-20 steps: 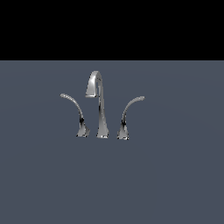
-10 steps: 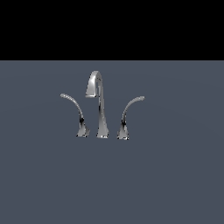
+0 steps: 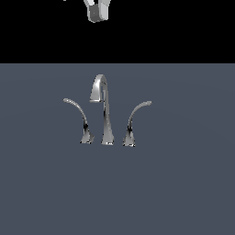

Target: Turn on the faucet by rotating a designated handle.

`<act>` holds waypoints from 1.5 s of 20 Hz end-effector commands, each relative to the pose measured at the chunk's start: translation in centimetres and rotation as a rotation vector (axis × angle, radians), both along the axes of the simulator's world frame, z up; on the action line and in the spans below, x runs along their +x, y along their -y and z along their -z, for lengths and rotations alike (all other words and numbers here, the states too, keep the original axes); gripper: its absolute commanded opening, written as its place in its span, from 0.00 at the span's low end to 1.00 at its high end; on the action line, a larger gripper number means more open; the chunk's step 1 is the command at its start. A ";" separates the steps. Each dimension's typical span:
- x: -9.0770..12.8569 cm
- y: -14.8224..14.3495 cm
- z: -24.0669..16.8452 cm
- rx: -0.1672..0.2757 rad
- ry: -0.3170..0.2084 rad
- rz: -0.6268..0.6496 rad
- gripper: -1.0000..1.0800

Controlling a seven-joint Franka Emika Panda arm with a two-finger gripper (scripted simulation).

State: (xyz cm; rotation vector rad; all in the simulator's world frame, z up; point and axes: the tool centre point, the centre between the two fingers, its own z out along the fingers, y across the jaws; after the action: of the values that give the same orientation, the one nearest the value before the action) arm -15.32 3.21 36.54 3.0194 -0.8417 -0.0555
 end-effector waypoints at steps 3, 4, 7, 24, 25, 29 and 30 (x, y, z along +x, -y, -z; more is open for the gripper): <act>2.2 0.3 2.2 -0.001 0.004 0.124 0.00; 2.7 0.4 2.7 -0.001 0.004 0.152 0.00; 4.2 0.8 4.2 -0.003 0.007 0.234 0.00; 11.7 5.5 12.6 -0.013 0.019 0.711 0.00; 12.1 5.9 13.1 -0.013 0.020 0.740 0.00; 13.5 7.7 15.1 -0.017 0.023 0.858 0.00; 13.8 8.2 15.6 -0.018 0.024 0.886 0.00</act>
State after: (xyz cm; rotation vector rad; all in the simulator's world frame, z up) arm -2.02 -4.25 21.72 2.4166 -2.0056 -0.0161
